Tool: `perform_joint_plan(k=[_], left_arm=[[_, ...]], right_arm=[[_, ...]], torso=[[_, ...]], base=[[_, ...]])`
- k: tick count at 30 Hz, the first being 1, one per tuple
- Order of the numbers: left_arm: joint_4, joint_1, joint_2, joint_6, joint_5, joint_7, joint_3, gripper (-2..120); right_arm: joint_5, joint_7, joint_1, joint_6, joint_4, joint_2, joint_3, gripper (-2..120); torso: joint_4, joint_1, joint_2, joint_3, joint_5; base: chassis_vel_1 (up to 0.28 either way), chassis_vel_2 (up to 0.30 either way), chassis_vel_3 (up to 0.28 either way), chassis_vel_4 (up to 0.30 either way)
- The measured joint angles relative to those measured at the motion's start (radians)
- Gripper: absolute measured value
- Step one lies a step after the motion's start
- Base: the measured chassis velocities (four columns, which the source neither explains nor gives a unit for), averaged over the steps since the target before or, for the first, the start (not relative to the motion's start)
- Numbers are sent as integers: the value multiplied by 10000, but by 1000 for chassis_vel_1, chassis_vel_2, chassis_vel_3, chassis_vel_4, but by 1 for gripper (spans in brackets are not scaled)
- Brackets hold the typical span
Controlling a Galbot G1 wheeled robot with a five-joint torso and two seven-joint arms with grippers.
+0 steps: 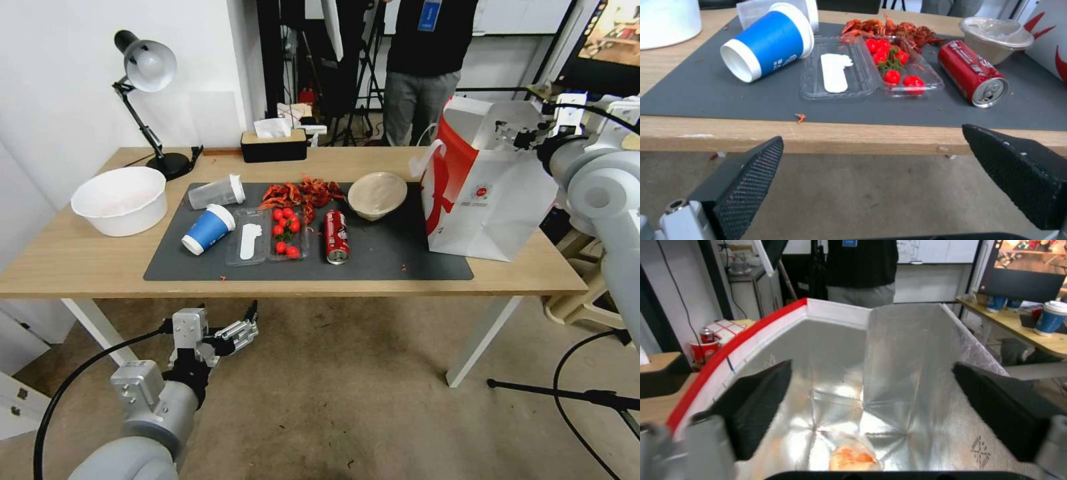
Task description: Pick up the trash from the table and place it into the takeout bag.
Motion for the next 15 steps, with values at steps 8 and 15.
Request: perform_joint_plan(k=[8, 15], left_arm=[[3, -22, 44, -1, -32, 29, -78, 100], [4, 10, 53, -1, -43, 51, -81, 100]], right_arm=[[-141, -795, -324, 339, 897, 0, 309, 100], [-1738, -2915, -2641, 2881, 2254, -138, 937, 100]], torso=[[1, 0, 0, 0, -1], [0, 0, 0, -1, 0]], base=[[0, 0, 0, 0], [0, 0, 0, 0]])
